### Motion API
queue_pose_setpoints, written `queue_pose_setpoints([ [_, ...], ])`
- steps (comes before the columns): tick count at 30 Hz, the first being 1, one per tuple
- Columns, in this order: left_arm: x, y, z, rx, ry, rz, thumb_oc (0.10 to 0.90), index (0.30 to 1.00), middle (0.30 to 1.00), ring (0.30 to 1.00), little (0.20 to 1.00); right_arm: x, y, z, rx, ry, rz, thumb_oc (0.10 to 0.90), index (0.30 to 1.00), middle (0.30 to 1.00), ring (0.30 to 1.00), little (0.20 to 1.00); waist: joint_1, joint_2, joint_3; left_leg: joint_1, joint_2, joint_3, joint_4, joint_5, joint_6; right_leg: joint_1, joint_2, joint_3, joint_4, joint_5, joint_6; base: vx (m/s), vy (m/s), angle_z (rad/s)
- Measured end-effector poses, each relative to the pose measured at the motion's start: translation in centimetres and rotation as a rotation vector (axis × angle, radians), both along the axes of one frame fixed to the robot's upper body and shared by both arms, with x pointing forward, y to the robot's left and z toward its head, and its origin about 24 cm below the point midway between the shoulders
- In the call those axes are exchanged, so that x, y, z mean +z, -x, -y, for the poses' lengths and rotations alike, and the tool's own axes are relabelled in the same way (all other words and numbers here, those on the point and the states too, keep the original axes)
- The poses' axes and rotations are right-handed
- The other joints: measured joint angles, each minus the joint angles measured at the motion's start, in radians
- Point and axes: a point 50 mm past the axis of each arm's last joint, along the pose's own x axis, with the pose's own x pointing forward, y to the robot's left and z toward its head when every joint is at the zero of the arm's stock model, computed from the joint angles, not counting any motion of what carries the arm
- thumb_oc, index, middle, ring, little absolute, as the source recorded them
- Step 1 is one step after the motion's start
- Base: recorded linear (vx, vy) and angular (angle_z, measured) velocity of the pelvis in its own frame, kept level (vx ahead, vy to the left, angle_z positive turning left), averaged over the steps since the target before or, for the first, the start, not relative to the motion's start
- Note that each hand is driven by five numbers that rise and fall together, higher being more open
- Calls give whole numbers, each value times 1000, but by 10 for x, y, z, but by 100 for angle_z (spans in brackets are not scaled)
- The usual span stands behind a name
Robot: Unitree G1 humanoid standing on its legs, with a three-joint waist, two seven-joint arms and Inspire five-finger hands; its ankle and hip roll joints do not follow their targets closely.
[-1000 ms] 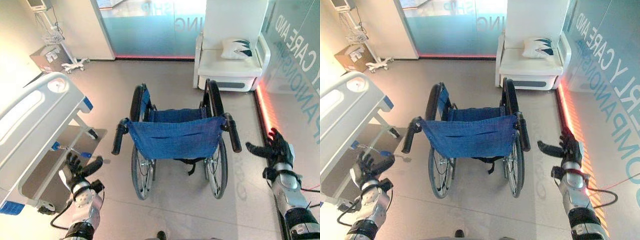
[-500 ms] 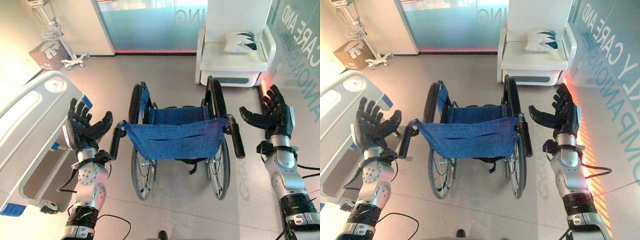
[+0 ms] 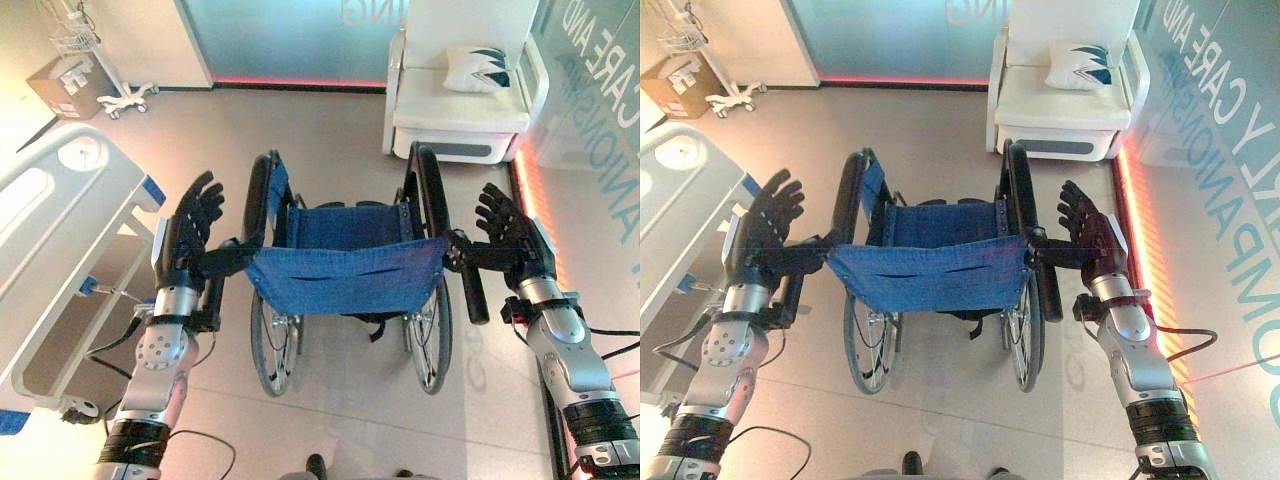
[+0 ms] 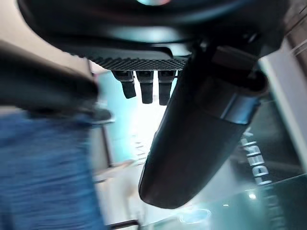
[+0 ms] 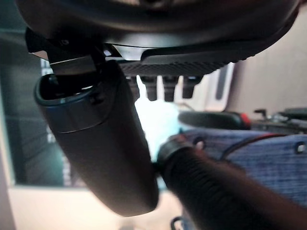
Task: Push the wheelchair next to the bed
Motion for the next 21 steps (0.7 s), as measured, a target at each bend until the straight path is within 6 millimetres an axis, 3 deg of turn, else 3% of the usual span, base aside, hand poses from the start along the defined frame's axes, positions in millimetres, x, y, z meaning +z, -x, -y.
queue_pose_setpoints([
  [4,-6,0,-2,21,-32,-52,800,900,900,900,900,-3,0,-2,25,4,-25,800,900,900,900,900,4,-3,2,-2,-1,0,0,0,0,0,0,0,-1,0,0,-6,0,2],
  [14,-3,0,-20,132,-309,-139,800,900,900,900,900,-10,2,0,14,28,-69,800,900,900,900,900,4,-2,2,-10,1,2,-3,0,0,-12,5,3,2,3,4,-3,1,1],
  [21,0,-4,-14,126,-427,-186,800,900,900,900,900,8,4,-2,-30,352,-27,800,900,900,900,900,-1,3,1,-14,1,6,-3,0,0,-25,8,8,7,5,5,-3,-1,0],
])
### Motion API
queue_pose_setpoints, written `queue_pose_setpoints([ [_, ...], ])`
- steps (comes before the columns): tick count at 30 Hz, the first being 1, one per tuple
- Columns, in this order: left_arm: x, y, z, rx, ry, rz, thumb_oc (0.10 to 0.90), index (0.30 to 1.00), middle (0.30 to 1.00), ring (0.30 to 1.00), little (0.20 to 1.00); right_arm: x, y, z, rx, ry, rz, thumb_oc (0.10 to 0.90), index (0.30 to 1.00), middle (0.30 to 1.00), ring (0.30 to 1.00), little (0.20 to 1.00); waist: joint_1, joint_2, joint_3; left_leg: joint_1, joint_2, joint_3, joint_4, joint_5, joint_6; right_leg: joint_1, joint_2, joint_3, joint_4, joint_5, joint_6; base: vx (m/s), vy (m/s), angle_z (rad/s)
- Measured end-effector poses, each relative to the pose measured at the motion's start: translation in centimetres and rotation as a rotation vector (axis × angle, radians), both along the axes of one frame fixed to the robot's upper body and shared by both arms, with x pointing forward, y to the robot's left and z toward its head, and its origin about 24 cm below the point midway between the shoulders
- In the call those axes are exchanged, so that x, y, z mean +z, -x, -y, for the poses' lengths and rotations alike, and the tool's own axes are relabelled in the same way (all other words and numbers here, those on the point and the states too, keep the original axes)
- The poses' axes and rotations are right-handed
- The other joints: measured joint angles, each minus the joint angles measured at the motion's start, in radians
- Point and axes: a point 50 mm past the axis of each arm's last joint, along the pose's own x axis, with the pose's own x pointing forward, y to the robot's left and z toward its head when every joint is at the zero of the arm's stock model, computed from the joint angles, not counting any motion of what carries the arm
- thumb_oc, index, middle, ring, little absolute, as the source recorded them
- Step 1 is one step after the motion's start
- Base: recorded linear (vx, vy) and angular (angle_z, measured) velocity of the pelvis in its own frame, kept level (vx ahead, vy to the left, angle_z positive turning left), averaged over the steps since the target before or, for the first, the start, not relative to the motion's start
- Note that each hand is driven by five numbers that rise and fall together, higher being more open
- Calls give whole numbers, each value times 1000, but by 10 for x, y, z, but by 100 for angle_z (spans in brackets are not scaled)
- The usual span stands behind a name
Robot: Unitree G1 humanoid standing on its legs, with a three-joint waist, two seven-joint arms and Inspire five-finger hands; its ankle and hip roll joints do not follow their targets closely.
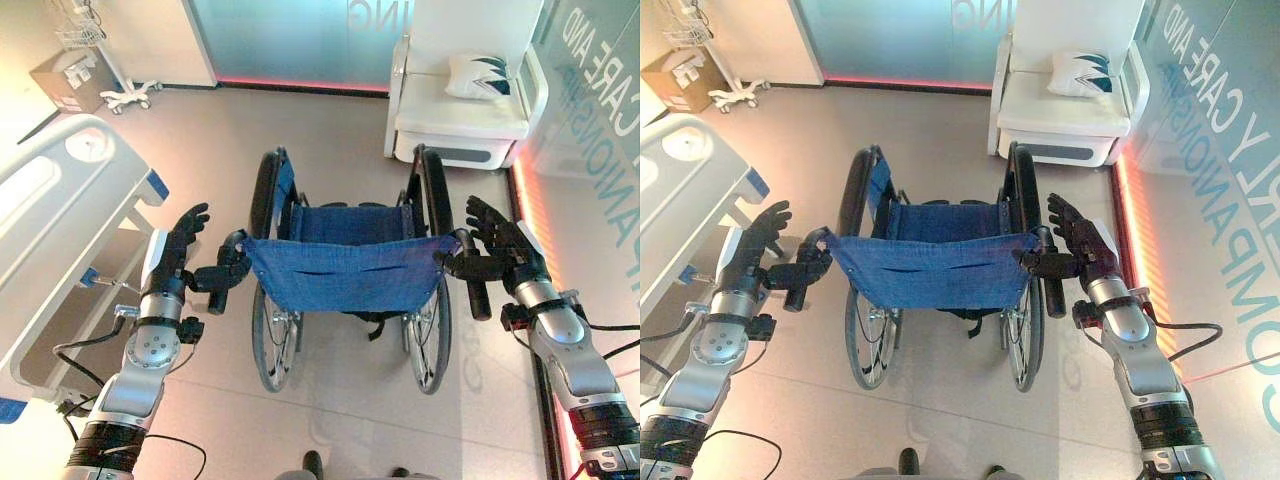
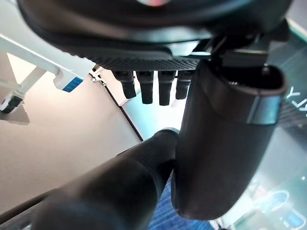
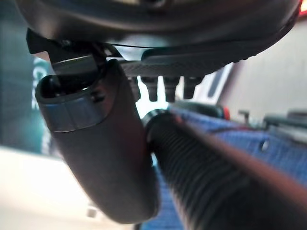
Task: Push the wheelchair next to the bed
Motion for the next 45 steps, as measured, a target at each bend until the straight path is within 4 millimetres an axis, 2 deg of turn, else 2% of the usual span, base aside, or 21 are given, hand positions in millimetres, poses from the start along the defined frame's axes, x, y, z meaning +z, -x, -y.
queue_pose_setpoints([
  [6,-5,-11,13,-23,-59,-74,800,900,900,900,900,7,-1,-6,-76,158,51,800,900,900,900,900,-3,4,0,-1,-2,10,0,0,0,-8,3,30,3,4,1,-19,5,-3],
  [12,-8,-23,16,-25,-81,-130,800,900,900,900,900,11,-11,-14,-92,215,15,800,900,900,900,900,-6,7,-2,-2,-1,30,0,0,0,-21,5,53,16,7,2,-11,6,-6],
  [27,-11,-40,17,12,-223,-262,800,900,900,900,900,13,-32,-24,-47,263,-194,800,900,900,900,900,-13,16,-14,-4,1,53,5,-3,4,-59,1,85,66,8,5,-5,1,-4],
  [37,-6,-59,22,10,-328,-365,800,900,900,900,900,16,-48,-23,-99,265,-350,800,900,900,900,900,-3,14,-30,-12,1,54,16,-3,5,-71,-2,98,83,8,4,-3,-1,0],
  [42,1,-67,20,9,-421,-436,800,900,900,900,900,23,-60,-26,-70,307,-461,800,900,900,900,900,-2,3,-37,-16,1,53,23,-4,5,-72,-2,98,84,8,4,-3,-2,1],
  [45,4,-71,19,-3,-459,-477,800,900,900,900,900,19,-66,-26,-37,348,-586,800,900,900,900,900,2,-8,-43,-20,0,52,25,-4,5,-74,-3,98,85,8,4,-18,-9,4],
])
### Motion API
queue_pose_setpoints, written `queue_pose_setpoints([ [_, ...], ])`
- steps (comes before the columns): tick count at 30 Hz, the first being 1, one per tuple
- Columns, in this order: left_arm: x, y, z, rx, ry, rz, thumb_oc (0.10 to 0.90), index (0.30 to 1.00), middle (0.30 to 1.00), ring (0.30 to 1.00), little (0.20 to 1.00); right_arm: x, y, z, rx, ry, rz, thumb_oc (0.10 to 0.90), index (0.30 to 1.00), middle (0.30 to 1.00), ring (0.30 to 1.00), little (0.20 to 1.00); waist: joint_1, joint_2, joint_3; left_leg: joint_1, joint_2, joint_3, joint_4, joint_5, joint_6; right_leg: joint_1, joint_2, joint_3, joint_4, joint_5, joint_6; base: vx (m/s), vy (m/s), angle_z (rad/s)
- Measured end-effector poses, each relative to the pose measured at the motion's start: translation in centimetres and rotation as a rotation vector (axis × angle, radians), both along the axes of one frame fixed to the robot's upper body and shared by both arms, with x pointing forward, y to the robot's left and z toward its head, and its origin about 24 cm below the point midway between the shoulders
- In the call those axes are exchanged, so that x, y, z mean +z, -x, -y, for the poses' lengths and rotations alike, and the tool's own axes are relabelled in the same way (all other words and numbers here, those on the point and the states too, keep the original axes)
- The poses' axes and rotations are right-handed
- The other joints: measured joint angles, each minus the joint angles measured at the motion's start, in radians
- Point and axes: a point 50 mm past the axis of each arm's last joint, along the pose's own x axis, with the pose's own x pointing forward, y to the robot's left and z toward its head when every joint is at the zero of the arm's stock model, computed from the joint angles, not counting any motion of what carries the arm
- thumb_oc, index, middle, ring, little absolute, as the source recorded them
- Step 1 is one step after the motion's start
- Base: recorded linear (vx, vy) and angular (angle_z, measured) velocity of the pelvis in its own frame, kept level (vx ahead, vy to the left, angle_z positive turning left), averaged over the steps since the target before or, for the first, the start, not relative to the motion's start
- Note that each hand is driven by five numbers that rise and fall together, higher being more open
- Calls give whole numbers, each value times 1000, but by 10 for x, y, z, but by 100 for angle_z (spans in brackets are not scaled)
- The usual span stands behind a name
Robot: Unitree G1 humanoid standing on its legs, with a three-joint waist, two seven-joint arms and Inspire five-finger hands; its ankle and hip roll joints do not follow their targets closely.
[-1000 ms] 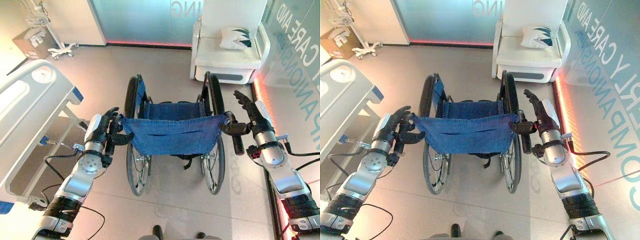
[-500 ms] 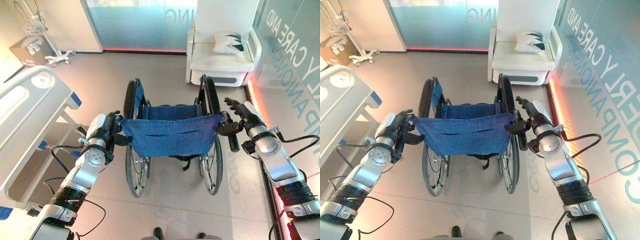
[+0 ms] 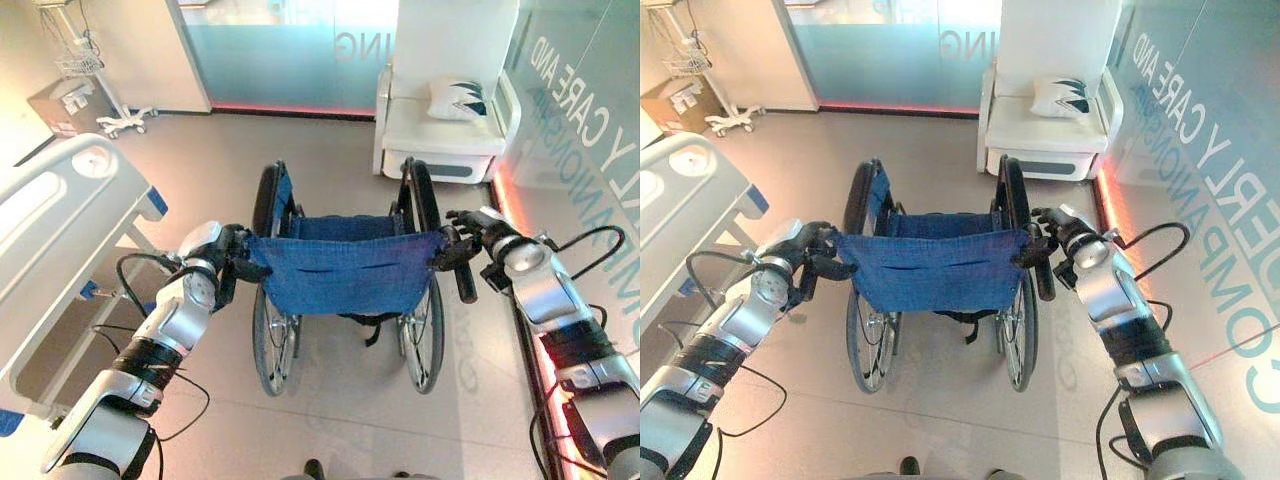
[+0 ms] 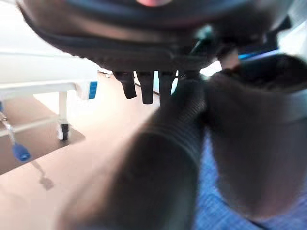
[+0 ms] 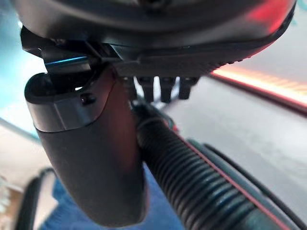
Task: Push the wheelchair next to the bed
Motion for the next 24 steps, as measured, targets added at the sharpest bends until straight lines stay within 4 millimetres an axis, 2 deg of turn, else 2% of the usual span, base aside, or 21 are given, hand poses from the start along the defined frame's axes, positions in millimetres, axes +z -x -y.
queue_pose_setpoints([
  [4,3,-5,3,-26,-14,-38,800,900,900,900,900,7,-7,3,17,80,-131,800,900,900,900,900,9,-14,-3,0,-2,-2,2,-1,2,0,-4,0,1,0,0,-4,-2,1],
  [9,9,-12,11,-70,-48,-75,800,900,900,900,900,12,-16,19,-11,39,-353,800,900,900,900,900,31,-40,-15,-1,-4,-3,3,-1,2,3,-4,0,-1,0,0,-7,-6,3],
  [13,14,-15,13,-95,-91,-98,800,900,900,900,900,14,-16,26,-5,16,-462,800,900,900,900,900,46,-52,-20,-1,-6,-5,4,-2,2,3,-5,0,-1,0,0,0,0,0],
  [19,18,-18,15,-120,-123,-146,800,900,900,900,900,8,-14,31,-11,-10,-538,800,900,900,900,900,50,-61,-24,-1,-8,-6,4,-2,3,3,-8,0,-2,0,1,0,0,0],
  [24,22,-23,15,-136,-156,-217,800,900,900,900,900,8,-14,32,-18,-9,-540,800,900,900,900,900,50,-55,-24,-1,-10,-6,5,-2,3,3,-9,3,-2,1,2,0,0,0],
])
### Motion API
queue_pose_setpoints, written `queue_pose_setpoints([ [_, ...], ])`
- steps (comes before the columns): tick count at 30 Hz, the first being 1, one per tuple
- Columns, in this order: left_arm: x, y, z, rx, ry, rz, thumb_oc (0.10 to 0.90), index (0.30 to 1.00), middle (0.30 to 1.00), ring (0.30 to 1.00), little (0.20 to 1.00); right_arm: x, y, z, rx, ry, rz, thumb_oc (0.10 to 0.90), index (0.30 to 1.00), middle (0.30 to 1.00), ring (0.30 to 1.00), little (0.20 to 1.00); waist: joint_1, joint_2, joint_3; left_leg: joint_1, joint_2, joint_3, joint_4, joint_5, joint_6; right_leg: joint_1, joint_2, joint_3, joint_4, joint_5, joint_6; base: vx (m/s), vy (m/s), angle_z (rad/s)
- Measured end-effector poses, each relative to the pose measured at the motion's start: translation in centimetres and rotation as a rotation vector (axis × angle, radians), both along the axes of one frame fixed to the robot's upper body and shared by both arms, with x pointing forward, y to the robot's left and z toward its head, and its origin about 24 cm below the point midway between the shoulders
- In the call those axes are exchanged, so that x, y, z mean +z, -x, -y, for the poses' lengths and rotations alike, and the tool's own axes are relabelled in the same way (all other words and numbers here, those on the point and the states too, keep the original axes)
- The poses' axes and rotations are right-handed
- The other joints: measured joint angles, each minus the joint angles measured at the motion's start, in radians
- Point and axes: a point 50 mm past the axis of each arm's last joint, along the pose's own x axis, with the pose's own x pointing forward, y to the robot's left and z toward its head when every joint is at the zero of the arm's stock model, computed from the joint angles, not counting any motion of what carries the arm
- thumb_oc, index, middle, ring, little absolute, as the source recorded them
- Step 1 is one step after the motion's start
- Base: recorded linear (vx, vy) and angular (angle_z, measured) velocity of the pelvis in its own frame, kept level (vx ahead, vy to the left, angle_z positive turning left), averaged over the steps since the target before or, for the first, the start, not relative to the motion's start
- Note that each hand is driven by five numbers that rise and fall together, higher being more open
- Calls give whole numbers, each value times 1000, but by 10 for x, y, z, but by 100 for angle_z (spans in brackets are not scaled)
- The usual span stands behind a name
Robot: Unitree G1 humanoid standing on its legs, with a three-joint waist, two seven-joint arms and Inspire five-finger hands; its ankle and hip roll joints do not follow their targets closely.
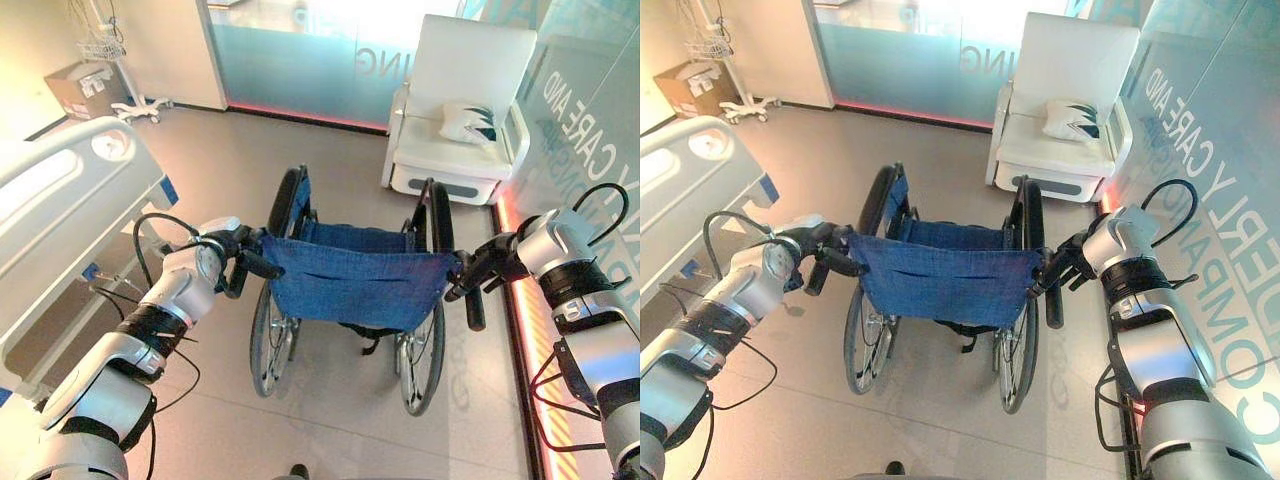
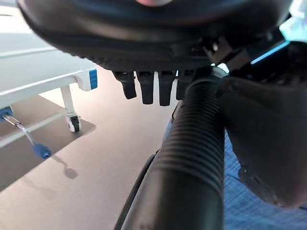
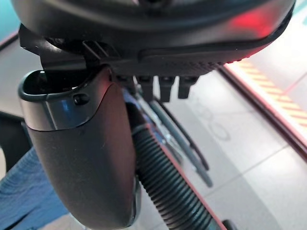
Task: Push the wheelchair next to the bed
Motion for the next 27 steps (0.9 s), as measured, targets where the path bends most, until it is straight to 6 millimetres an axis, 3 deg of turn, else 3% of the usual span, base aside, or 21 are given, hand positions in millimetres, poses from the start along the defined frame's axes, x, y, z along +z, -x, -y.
queue_pose_setpoints([
  [9,-1,-3,-3,7,-9,-66,800,900,900,900,900,3,-1,-3,-13,-4,5,800,900,900,900,900,-7,24,-6,0,-1,0,0,0,0,-1,0,3,0,0,0,0,0,0],
  [10,-2,-2,-3,10,-11,-72,800,900,900,900,900,3,-2,-4,-15,-4,6,744,815,815,815,815,-9,27,-8,0,-1,0,0,0,0,-1,0,3,0,0,0,0,0,0],
  [12,-4,-2,-7,20,-37,-95,726,789,789,789,789,2,-4,-10,-23,-4,23,601,601,601,601,601,-24,34,-12,0,-1,0,1,-1,1,-1,0,3,0,0,0,0,0,0],
  [14,-6,-1,-10,36,-40,-110,456,385,385,385,385,1,-5,-14,-37,-2,39,400,300,300,300,300,-33,38,-15,1,0,1,2,-1,1,-1,0,6,1,0,0,1,6,-2],
  [15,-6,-2,-11,41,-37,-114,400,300,300,300,300,1,-6,-16,-38,-2,45,400,300,300,300,300,-37,40,-15,1,0,1,2,-1,1,-1,0,6,1,0,0,6,14,-4],
  [27,-17,-4,-2,105,-48,-194,400,300,300,300,300,1,-14,-35,-6,91,129,400,300,300,300,300,-50,89,-23,-3,4,3,6,-1,2,-6,-1,10,3,2,3,0,0,0],
])
